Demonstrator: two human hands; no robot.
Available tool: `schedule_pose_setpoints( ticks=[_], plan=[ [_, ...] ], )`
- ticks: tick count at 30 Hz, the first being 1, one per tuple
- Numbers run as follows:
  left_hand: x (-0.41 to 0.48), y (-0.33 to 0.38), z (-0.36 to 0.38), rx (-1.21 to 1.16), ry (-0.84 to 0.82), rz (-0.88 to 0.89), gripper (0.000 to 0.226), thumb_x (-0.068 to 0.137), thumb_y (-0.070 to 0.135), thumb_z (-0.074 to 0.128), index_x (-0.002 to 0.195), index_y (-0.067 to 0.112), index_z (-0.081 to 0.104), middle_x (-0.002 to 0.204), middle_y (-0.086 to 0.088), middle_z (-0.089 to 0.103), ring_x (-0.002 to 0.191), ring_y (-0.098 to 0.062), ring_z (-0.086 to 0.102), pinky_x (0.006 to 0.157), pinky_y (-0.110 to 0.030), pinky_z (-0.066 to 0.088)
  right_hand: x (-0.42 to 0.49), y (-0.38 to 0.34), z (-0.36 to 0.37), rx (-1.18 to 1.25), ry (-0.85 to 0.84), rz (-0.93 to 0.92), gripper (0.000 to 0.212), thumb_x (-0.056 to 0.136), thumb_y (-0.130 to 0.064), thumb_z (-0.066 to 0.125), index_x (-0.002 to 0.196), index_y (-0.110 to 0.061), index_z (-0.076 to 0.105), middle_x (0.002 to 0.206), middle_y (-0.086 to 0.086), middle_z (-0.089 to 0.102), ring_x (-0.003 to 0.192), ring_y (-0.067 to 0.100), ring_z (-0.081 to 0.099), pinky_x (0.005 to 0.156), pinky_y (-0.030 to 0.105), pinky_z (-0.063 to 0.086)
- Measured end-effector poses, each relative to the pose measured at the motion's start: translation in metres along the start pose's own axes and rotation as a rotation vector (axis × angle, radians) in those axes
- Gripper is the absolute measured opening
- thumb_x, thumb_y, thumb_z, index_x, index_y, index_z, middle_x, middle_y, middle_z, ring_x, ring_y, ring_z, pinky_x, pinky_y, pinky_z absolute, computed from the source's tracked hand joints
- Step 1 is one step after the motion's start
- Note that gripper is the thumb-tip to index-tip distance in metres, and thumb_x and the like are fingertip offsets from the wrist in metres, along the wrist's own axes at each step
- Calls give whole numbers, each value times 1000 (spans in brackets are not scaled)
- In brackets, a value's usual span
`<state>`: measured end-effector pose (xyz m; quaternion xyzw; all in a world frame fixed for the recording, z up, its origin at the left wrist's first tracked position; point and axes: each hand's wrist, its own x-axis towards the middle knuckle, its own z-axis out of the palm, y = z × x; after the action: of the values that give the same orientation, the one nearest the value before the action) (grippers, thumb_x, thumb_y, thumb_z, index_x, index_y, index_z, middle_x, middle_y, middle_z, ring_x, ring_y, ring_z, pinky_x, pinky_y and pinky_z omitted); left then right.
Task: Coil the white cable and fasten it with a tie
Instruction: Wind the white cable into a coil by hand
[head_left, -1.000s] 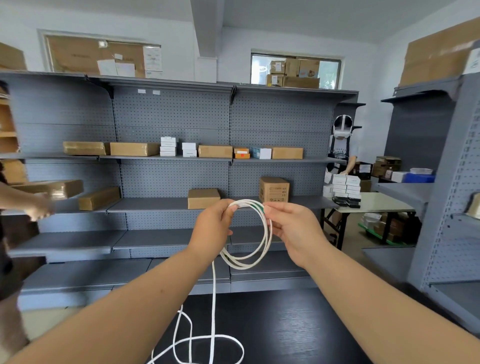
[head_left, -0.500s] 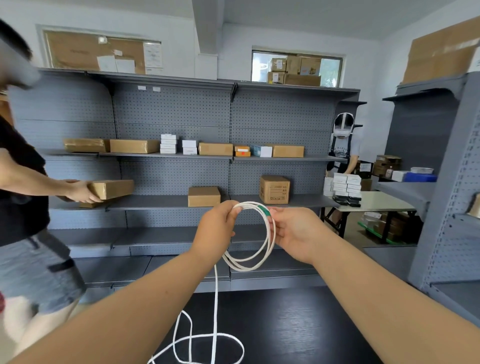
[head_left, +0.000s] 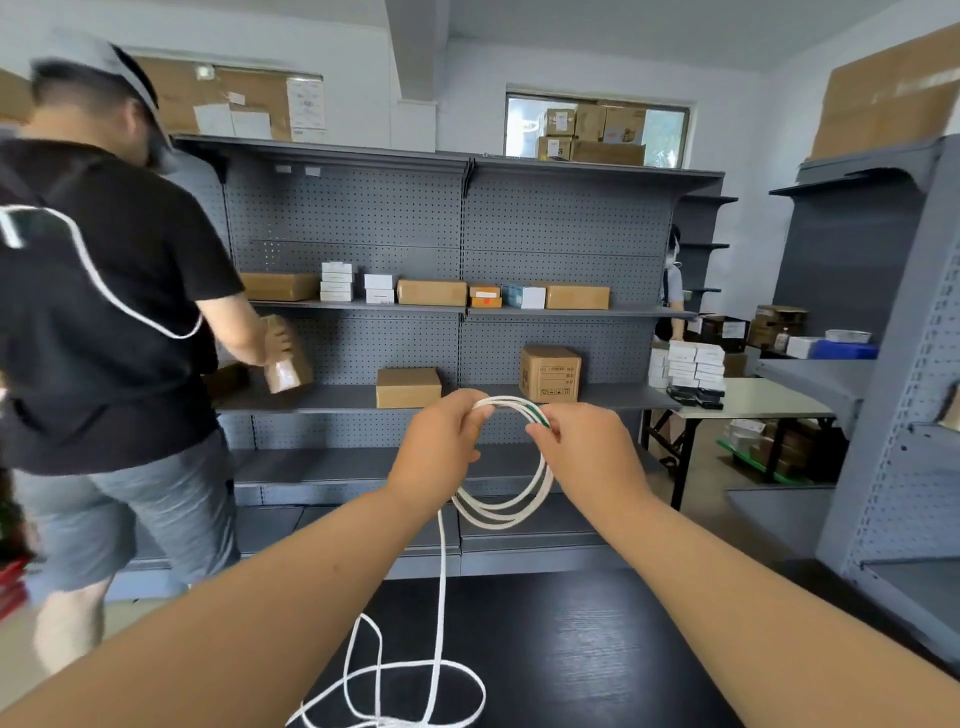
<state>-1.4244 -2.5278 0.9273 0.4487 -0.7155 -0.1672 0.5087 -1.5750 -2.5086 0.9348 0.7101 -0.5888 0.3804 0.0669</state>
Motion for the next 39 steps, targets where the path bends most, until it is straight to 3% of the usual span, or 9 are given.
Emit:
schedule_pose_setpoints(
  ticks=[3,7,11,15,21,24,29,35,39],
  plan=[
    [0,-2,0,15,-37,-8,17,97,22,44,100,17,60,68,6,47,61,-6,53,55,-5,47,0,5,0,-102,12,-30,24,94,-30,48,100,-15,66,93,6,66,88,26,59,65,27,34],
    [0,-4,-1,-1,-31,-17,20,97,22,44,103,14,62,66,6,46,56,-5,52,61,-12,52,3,2,0,-141,5,-55,23,95,-28,45,104,-12,60,99,7,62,91,26,56,66,29,34],
    [2,-1,-3,37,-68,13,17,98,22,43,90,19,58,62,7,42,52,-4,51,54,-5,43,4,-4,1,-147,-16,-149,24,96,-24,42,115,-11,52,109,8,59,98,29,57,75,37,45],
    [4,1,-9,120,-161,17,26,97,25,44,73,30,50,62,9,47,49,-4,54,51,-10,37,7,-3,3,-276,-88,-227,26,99,-26,35,110,-9,51,102,9,60,90,31,58,69,37,43],
    [-2,-9,-18,-351,-365,-272,11,92,17,57,81,14,58,72,0,62,64,-11,61,62,-18,52,11,2,0,-365,-43,-293,24,99,-19,36,99,-8,57,80,9,56,71,30,55,58,32,34],
    [-7,-18,-18,-478,-406,-374,5,90,14,59,86,11,60,79,-2,64,77,-14,61,83,-29,55,10,3,-5,-375,33,-280,21,98,-18,42,96,-7,59,73,10,56,61,29,51,52,31,32],
    [-12,-17,-8,-472,-346,-379,12,93,19,54,85,15,63,83,3,68,76,-9,59,68,-18,47,7,6,-7,-346,81,-222,23,99,-22,40,94,-8,58,78,11,63,61,27,49,48,28,25],
    [-16,-10,13,-267,-125,-338,26,96,32,46,90,12,62,83,2,69,79,-19,57,84,-38,49,1,13,-7,-159,175,-93,27,98,-22,40,97,-6,62,80,17,67,76,36,61,58,31,35],
    [-17,-9,17,-120,-195,-259,12,94,24,50,96,21,62,88,-2,64,78,-15,54,80,-31,47,-3,25,-7,-51,187,51,28,97,-26,41,96,-9,63,79,12,67,77,32,60,59,31,35]
  ],
)
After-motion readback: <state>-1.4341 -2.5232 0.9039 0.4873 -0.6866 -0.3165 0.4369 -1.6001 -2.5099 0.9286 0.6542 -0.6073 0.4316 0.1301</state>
